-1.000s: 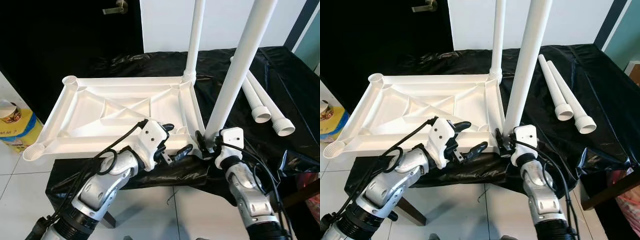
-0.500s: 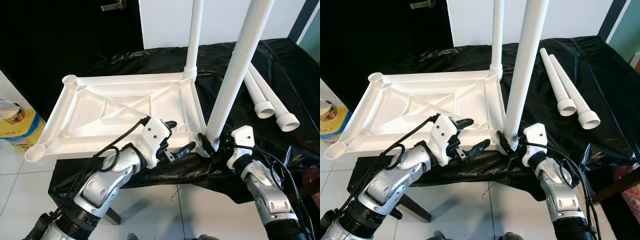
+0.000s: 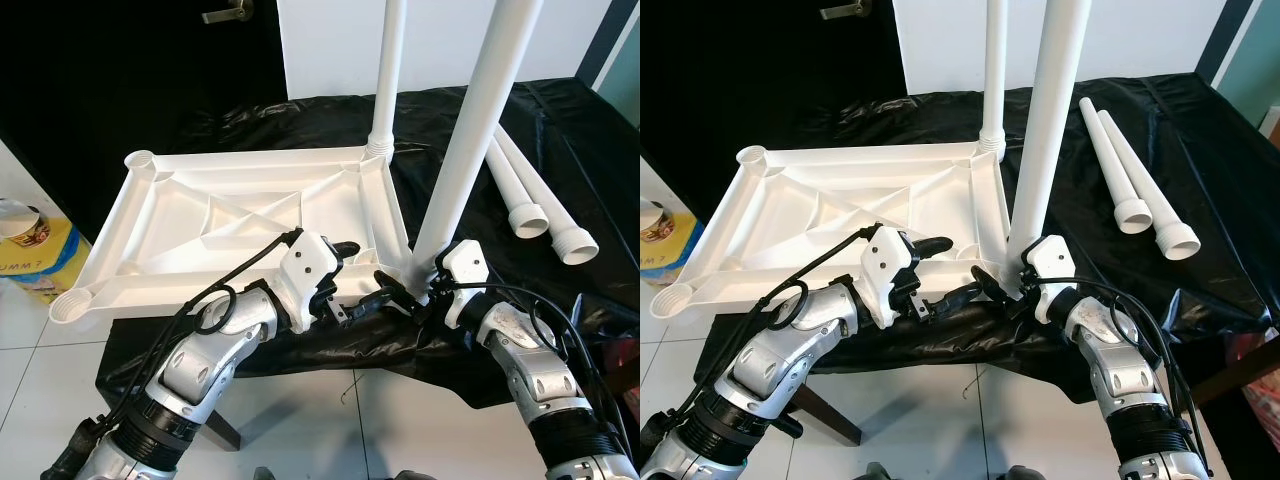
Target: Building children table
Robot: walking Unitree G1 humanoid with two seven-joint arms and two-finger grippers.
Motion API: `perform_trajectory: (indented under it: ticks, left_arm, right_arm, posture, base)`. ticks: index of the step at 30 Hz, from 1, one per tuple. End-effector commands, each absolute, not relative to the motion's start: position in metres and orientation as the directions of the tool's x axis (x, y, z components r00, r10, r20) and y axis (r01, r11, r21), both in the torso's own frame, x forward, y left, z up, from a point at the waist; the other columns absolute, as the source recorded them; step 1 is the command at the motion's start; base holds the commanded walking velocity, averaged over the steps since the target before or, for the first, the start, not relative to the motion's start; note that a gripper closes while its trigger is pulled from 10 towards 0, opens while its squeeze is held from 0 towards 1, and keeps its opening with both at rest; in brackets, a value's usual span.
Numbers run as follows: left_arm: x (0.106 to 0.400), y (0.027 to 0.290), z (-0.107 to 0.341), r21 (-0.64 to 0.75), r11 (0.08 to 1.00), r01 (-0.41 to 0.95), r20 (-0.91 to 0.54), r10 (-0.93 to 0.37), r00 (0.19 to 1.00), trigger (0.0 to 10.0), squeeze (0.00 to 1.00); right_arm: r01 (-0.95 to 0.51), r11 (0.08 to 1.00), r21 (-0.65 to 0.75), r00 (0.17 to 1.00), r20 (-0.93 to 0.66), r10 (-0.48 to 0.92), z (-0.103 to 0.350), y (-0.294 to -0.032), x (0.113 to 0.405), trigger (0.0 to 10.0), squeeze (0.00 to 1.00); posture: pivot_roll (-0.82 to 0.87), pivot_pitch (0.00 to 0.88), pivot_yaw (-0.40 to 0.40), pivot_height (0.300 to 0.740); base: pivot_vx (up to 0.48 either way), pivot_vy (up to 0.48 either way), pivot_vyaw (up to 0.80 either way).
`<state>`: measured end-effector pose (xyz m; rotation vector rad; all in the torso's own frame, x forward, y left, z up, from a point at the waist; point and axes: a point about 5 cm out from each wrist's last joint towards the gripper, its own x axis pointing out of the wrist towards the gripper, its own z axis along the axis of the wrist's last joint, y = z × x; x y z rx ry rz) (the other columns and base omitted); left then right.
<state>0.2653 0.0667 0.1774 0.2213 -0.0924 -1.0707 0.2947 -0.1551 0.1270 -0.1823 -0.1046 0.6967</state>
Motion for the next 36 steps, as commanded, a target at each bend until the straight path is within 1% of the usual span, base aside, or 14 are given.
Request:
perform_trajectory:
  ticks: [1,2,3,10,14,15,17,18,23,24,28,31,33,36]
  left_arm:
    - [0.264,0.067,0.175,0.217,0.449,0.867,-0.038,-0.883,0.467,10.0,0.00]
    - [0.264,0.067,0.175,0.217,0.449,0.867,-0.038,-0.883,0.467,10.0,0.00]
    - [0.263,0.068,0.173,0.224,0.446,0.867,-0.045,-0.884,0.466,10.0,0.00]
    - [0.267,0.072,0.173,0.237,0.450,0.861,-0.046,-0.880,0.472,10.0,0.00]
    - [0.269,0.072,0.173,0.240,0.447,0.861,-0.050,-0.881,0.471,10.0,0.00]
    - [0.271,0.072,0.173,0.242,0.446,0.862,-0.052,-0.881,0.470,10.0,0.00]
    - [0.271,0.072,0.173,0.242,0.446,0.862,-0.052,-0.881,0.470,10.0,0.00]
    - [0.272,0.073,0.172,0.249,0.445,0.860,-0.056,-0.880,0.471,10.0,0.00]
    - [0.278,0.074,0.169,0.255,0.473,0.843,-0.052,-0.864,0.501,10.0,0.00]
    - [0.281,0.075,0.168,0.242,0.505,0.828,-0.042,-0.847,0.529,10.0,0.00]
    - [0.285,0.079,0.163,0.217,0.554,0.804,-0.035,-0.818,0.574,10.0,0.00]
    - [0.285,0.083,0.158,0.207,0.572,0.794,-0.048,-0.805,0.592,10.0,0.00]
    - [0.285,0.083,0.158,0.207,0.572,0.794,-0.048,-0.805,0.592,10.0,0.00]
    - [0.289,0.088,0.155,0.206,0.605,0.769,-0.057,-0.777,0.627,10.0,0.00]
  right_arm:
    - [-0.644,0.736,-0.209,0.750,0.021,0.662,0.126,-0.154,0.299,4.8,0.00]
    - [-0.644,0.736,-0.209,0.750,0.021,0.662,0.126,-0.154,0.299,4.8,0.00]
    - [-0.647,0.734,-0.206,0.748,0.015,0.663,0.125,-0.154,0.301,0.0,0.00]
    - [-0.624,0.753,-0.209,0.774,-0.026,0.633,0.119,-0.159,0.307,0.0,0.00]
    - [-0.571,0.788,-0.230,0.817,-0.060,0.574,0.115,-0.165,0.311,0.0,0.00]
    - [-0.534,0.816,-0.220,0.842,-0.058,0.536,0.116,-0.168,0.313,2.8,0.00]
    - [-0.534,0.816,-0.220,0.842,-0.058,0.536,0.116,-0.168,0.313,2.8,0.00]
    - [-0.501,0.842,-0.200,0.863,-0.048,0.502,0.116,-0.169,0.314,10.0,0.00]
    - [-0.404,0.904,-0.140,0.914,-0.019,0.405,0.113,-0.166,0.310,10.0,0.00]
    - [-0.340,0.933,-0.117,0.940,-0.017,0.340,0.110,-0.166,0.309,10.0,0.00]
    - [-0.226,0.971,-0.080,0.974,-0.021,0.225,0.104,-0.166,0.307,10.0,0.00]
    - [-0.142,0.988,-0.065,0.990,-0.023,0.141,0.100,-0.166,0.304,10.0,0.00]
    - [-0.142,0.988,-0.065,0.990,-0.023,0.141,0.100,-0.166,0.304,10.0,0.00]
    - [0.006,1.000,-0.002,0.999,-0.035,-0.006,0.094,-0.153,0.300,10.0,0.00]
  posture:
    - [-0.04,0.002,-0.021,0.740]
    - [-0.04,0.002,-0.021,0.740]
    - [-0.04,0.000,-0.023,0.740]
    - [-0.05,0.000,-0.015,0.740]
    - [-0.07,0.000,0.004,0.740]
    - [-0.08,0.000,0.009,0.740]
    - [-0.08,0.000,0.009,0.740]
    - [-0.08,0.000,0.013,0.740]
    - [-0.08,0.000,0.016,0.740]
    - [-0.08,0.000,0.018,0.740]
    - [-0.07,0.002,0.020,0.740]
    - [-0.07,0.001,0.018,0.740]
    - [-0.07,0.001,0.018,0.740]
    - [-0.05,0.000,0.010,0.740]
  base:
    - [0.000,0.000,0.00]
    - [0.000,0.000,0.00]
    - [0.000,0.000,0.00]
    - [0.000,0.000,0.00]
    - [0.000,0.000,0.00]
    - [0.000,0.000,0.00]
    - [0.000,0.000,0.00]
    - [0.000,0.000,0.00]
    - [0.000,0.000,0.00]
    - [0.000,0.000,0.00]
    - [0.000,0.000,0.00]
    - [0.000,0.000,0.00]
    - [0.000,0.000,0.00]
    - [0.000,0.000,0.00]
